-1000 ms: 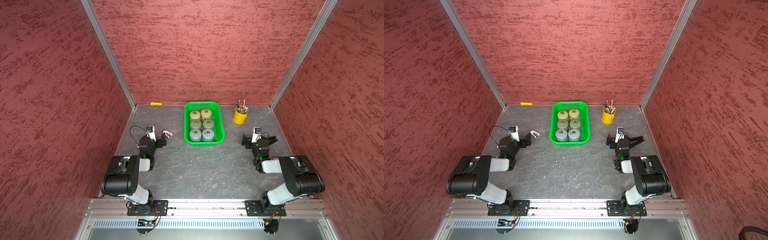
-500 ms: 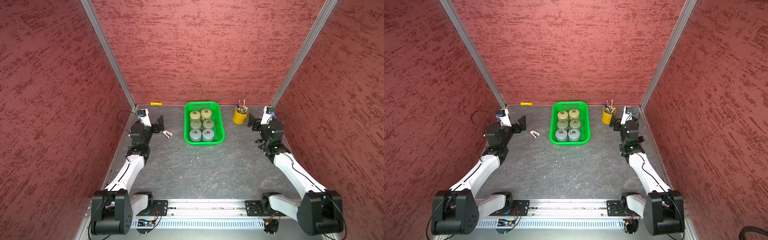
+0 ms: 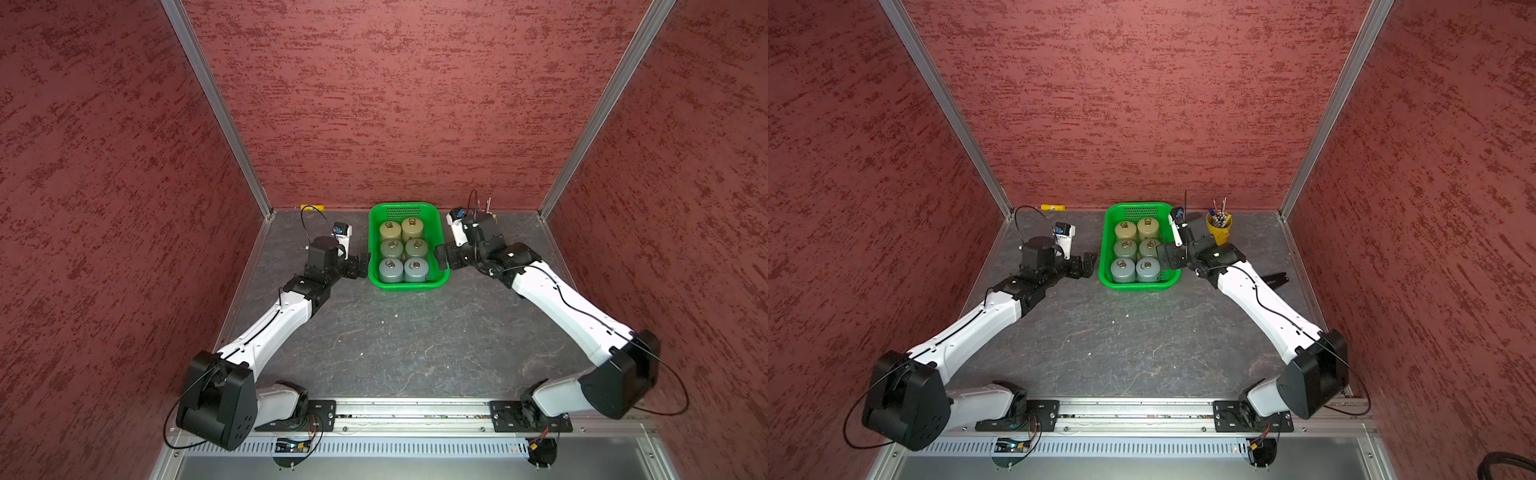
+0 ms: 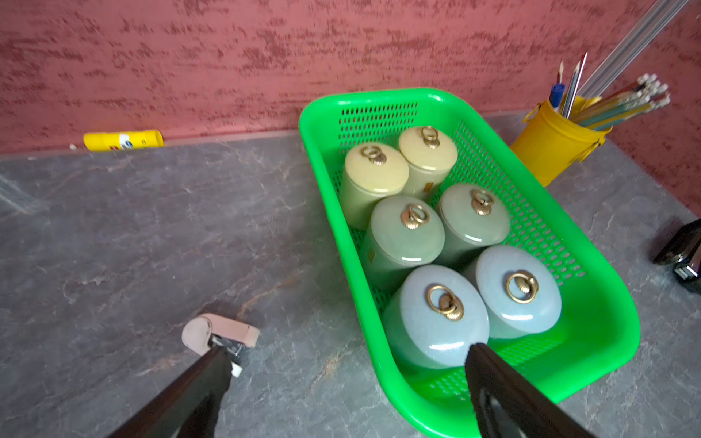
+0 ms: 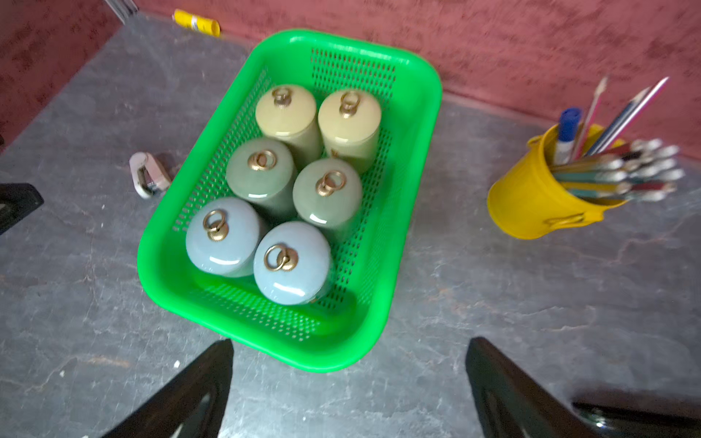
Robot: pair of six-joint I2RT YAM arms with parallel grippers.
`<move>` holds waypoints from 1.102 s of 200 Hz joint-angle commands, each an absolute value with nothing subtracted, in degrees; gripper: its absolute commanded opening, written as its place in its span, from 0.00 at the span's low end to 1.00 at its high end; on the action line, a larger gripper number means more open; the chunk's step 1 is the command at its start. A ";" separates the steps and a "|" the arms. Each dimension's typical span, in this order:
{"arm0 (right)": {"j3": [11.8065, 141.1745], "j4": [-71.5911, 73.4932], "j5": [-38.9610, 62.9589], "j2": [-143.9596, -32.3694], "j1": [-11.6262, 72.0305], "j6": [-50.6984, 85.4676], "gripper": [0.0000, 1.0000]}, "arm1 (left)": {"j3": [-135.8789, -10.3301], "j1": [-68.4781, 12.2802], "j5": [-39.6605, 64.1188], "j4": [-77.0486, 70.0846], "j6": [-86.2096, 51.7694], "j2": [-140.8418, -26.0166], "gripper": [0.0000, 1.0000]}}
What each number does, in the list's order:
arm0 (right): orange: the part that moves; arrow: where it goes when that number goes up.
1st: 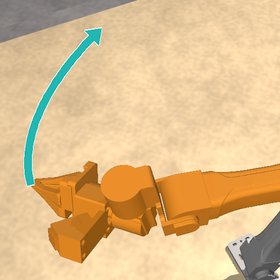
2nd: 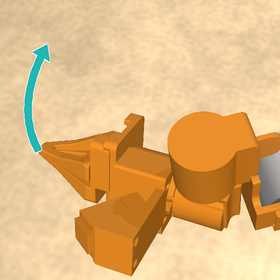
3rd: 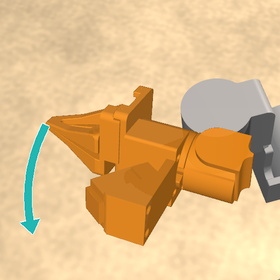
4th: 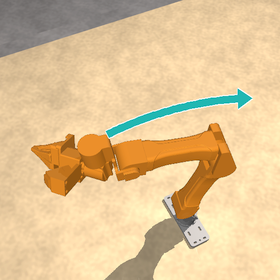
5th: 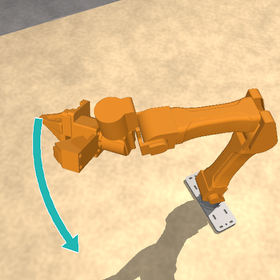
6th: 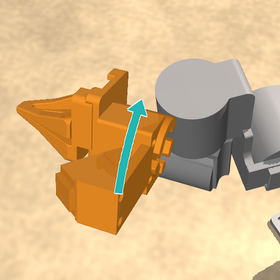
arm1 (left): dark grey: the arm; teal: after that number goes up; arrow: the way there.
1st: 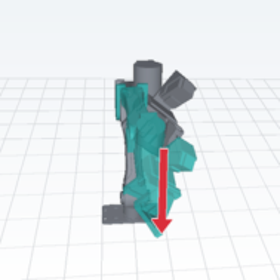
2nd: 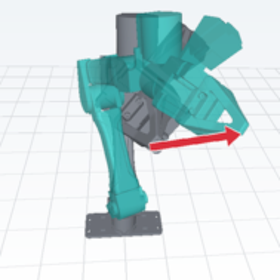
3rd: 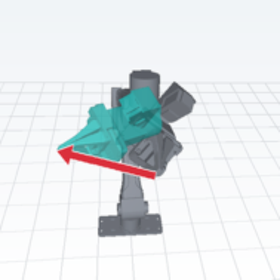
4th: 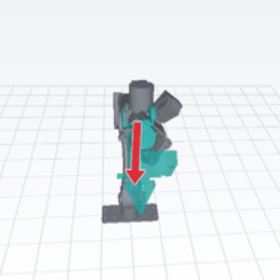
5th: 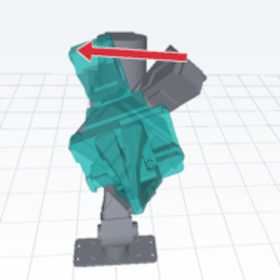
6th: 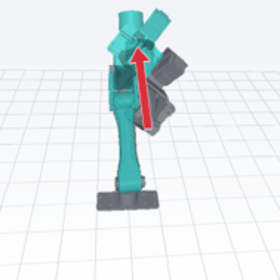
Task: Take the tea canister out of the basket
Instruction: Pick up the tea canister from the basket.
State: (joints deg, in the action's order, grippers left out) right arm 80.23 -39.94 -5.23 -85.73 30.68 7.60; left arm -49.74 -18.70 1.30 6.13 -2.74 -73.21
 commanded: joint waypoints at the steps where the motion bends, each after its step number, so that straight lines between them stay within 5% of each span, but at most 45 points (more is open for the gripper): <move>1: 84.14 -49.11 -4.48 -89.50 32.57 13.29 0.99 | -51.68 -19.42 0.78 8.64 -3.96 -73.00 1.00; 97: 100.92 -56.18 -5.53 -110.29 37.70 19.77 0.99 | -49.22 -21.53 2.68 6.58 -7.03 -73.65 1.00; 220: 106.38 -59.21 -10.02 -118.24 37.03 18.84 0.99 | -48.07 -21.60 3.68 6.48 -8.45 -73.39 1.00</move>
